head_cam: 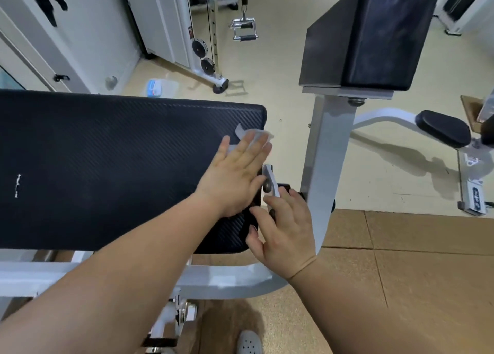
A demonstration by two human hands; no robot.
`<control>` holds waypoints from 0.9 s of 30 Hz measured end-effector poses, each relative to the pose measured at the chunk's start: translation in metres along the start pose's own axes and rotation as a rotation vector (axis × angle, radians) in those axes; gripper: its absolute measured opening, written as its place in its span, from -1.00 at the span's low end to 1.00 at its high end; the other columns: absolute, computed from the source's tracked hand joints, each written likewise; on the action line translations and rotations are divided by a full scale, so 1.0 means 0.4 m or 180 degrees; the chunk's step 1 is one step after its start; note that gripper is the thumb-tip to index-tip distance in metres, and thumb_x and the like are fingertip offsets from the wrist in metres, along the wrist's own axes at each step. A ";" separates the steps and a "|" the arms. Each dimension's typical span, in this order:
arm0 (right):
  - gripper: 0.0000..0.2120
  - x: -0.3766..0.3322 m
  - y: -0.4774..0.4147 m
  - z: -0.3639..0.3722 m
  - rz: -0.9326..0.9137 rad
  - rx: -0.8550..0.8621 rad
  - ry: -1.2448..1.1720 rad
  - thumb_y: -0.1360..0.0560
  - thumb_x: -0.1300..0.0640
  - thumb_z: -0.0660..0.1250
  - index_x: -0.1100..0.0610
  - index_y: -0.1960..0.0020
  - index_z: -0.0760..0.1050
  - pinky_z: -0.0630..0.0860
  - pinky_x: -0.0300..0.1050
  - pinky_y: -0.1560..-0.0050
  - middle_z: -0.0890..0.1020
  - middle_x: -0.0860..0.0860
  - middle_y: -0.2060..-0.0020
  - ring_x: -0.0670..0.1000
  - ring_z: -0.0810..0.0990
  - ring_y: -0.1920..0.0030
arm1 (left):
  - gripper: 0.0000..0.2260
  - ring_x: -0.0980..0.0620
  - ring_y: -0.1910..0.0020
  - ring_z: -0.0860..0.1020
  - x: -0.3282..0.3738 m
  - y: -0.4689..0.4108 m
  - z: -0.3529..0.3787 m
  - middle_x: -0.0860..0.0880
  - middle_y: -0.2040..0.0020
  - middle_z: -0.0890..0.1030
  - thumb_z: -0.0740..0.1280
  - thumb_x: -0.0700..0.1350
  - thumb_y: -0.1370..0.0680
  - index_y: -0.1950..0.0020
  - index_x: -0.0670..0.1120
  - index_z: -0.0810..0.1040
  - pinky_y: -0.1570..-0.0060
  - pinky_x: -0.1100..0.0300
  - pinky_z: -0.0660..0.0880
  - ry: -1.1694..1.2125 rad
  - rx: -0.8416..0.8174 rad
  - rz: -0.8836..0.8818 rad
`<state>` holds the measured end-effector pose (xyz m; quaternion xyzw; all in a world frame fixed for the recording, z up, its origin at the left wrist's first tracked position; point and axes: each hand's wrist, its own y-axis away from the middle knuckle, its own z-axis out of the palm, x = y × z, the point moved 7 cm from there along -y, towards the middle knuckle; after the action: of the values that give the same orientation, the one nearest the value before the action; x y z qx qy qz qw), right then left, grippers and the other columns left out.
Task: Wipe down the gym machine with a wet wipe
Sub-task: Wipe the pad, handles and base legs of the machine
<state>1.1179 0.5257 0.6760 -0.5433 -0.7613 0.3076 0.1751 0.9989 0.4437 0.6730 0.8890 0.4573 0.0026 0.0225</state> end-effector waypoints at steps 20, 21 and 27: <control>-0.79 0.003 0.005 0.001 -0.0048 0.0034 -0.0031 -0.45 0.07 0.40 0.17 -0.01 0.66 0.40 0.28 -0.39 0.42 0.11 -0.09 0.27 0.51 -0.12 | -0.38 -0.14 -0.63 -0.35 0.105 0.361 0.232 -0.08 -0.66 -0.29 -0.09 0.16 -0.69 -0.67 -0.09 -0.16 -0.57 -0.29 -0.18 -0.0218 -0.0481 0.0451; -0.78 0.004 0.005 0.000 -0.0014 -0.0027 -0.0026 -0.45 0.08 0.39 0.17 -0.03 0.66 0.40 0.28 -0.39 0.43 0.12 -0.09 0.28 0.51 -0.13 | -0.38 -0.14 -0.60 -0.42 0.116 0.377 0.237 -0.07 -0.63 -0.36 -0.09 0.15 -0.70 -0.66 -0.08 -0.24 -0.56 -0.28 -0.25 -0.0260 -0.0605 0.0527; -0.71 -0.020 -0.002 -0.025 0.0389 -0.0588 -0.0097 -0.40 0.11 0.43 0.18 -0.09 0.61 0.28 0.33 -0.47 0.54 0.22 -0.17 0.34 0.49 -0.27 | -0.40 -0.06 -0.58 -0.45 0.134 0.493 0.237 -0.01 -0.60 -0.44 -0.14 0.14 -0.72 -0.63 -0.06 -0.36 -0.55 -0.21 -0.33 -0.0293 -0.1054 0.0579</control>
<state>1.1259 0.5209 0.6847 -0.5978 -0.7544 0.2544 0.0936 1.1927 0.3693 0.5857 0.9100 0.3669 0.0391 0.1890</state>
